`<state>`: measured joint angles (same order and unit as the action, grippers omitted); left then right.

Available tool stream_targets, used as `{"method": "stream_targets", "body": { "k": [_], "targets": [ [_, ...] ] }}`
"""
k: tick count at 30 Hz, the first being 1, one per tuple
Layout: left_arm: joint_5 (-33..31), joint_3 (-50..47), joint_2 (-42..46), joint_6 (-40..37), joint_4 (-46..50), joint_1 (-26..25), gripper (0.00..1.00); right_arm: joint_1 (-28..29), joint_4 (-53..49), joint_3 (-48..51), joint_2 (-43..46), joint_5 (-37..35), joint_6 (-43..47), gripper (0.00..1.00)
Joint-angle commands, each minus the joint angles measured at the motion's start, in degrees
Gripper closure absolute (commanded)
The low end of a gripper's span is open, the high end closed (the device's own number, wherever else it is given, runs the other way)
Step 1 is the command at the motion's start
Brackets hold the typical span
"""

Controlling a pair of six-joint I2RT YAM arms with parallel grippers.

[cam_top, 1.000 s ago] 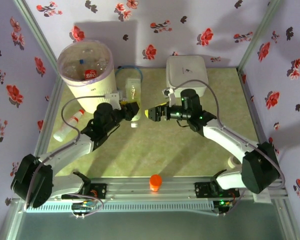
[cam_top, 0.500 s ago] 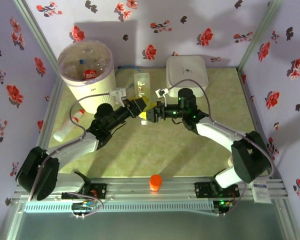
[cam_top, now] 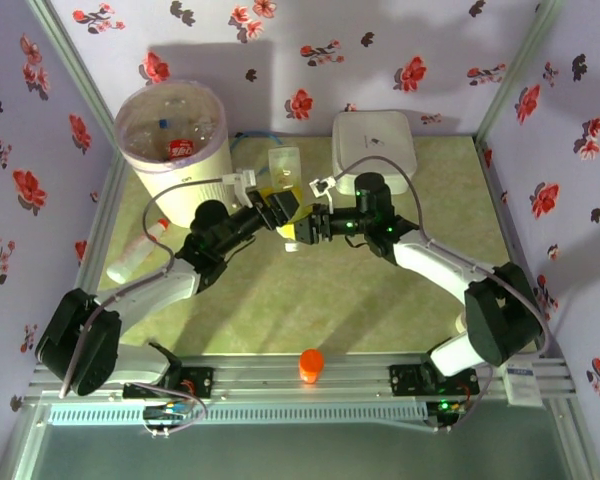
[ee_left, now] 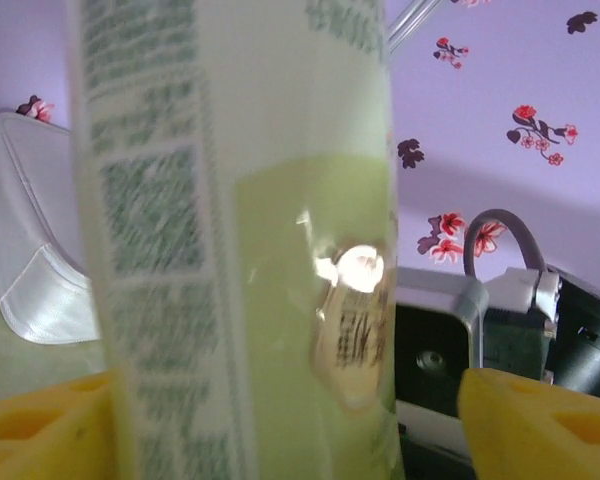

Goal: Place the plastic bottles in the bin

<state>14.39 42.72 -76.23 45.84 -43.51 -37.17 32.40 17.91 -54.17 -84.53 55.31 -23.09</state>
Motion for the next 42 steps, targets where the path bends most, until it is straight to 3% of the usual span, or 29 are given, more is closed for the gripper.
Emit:
{"method": "stream_targets", "body": {
  "k": [1, 5, 9, 13, 21, 28, 30, 35, 39, 42],
  "targets": [
    [0.9, 5.0, 2.2, -5.1, 8.0, 1.9, 0.08, -0.1, -6.8, -2.9, 2.2, -0.5, 6.0, 0.41],
    [0.9, 12.8, 1.9, -10.8, 22.1, 3.8, 0.01, 0.1, -12.8, -3.8, 3.1, -2.1, 10.6, 0.42],
    [3.5, 18.2, -0.5, -13.4, 28.6, 4.4, 0.00, 0.5, -16.4, -4.6, 3.6, -3.2, 13.2, 0.42],
    [6.4, 23.2, -3.7, -14.0, 35.9, 4.7, 0.04, 0.7, -19.4, -5.5, 3.7, -4.6, 15.5, 0.42],
    [13.2, 26.9, -6.4, -11.5, 39.8, 6.0, 0.12, 1.1, -23.8, -7.3, 4.2, -8.2, 19.4, 0.43],
    [13.9, 26.6, -5.8, -9.6, 38.2, 7.8, 0.41, 1.2, -24.3, -7.6, 4.3, -9.7, 20.0, 0.43],
    [13.9, 26.7, -5.4, -9.3, 37.6, 8.6, 0.45, 1.2, -24.2, -7.6, 4.4, -10.7, 19.9, 0.37],
    [13.9, 30.8, -5.1, -11.9, 39.6, 10.9, 0.48, 1.2, -21.0, -6.1, 8.4, -17.1, 16.6, 0.03],
    [13.1, 37.3, -4.5, -15.4, 39.8, 15.2, 0.48, 0.3, -19.0, -3.0, 14.9, -27.8, 13.6, 0.01],
    [7.5, 41.7, -4.5, -19.0, 38.4, 18.9, 0.48, -0.4, -19.2, 0.1, 19.8, -34.9, 12.7, 0.01]
  ]
}}
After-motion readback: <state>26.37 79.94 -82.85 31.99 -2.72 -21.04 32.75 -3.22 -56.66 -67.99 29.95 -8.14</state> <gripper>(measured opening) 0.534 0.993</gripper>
